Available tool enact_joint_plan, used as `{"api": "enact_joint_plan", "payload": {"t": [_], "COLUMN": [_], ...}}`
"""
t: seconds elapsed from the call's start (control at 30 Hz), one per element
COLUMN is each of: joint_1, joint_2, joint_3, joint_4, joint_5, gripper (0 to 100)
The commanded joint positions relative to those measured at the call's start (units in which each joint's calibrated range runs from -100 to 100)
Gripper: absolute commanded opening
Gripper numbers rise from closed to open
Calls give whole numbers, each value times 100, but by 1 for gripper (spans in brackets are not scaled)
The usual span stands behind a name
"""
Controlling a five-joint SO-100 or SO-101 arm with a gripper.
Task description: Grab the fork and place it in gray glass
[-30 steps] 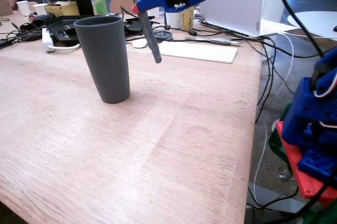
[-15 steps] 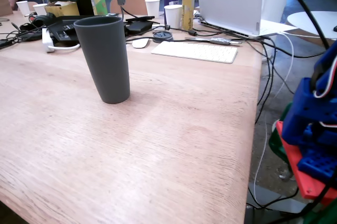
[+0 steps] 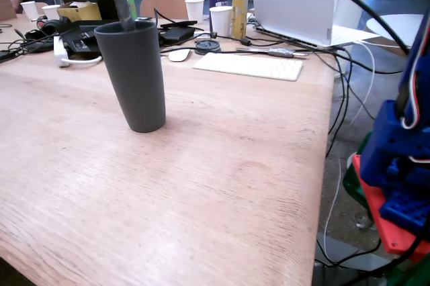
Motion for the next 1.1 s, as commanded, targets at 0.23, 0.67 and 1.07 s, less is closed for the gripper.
{"api": "enact_joint_plan", "payload": {"t": [0.23, 0.67, 1.07], "joint_1": [-6, -23, -345], "joint_2": [834, 731, -2245], "joint_3": [-932, -83, 2843], "joint_4": [-114, -97, 1], "joint_5": [10, -44, -10], "gripper": [0, 34, 34]}}
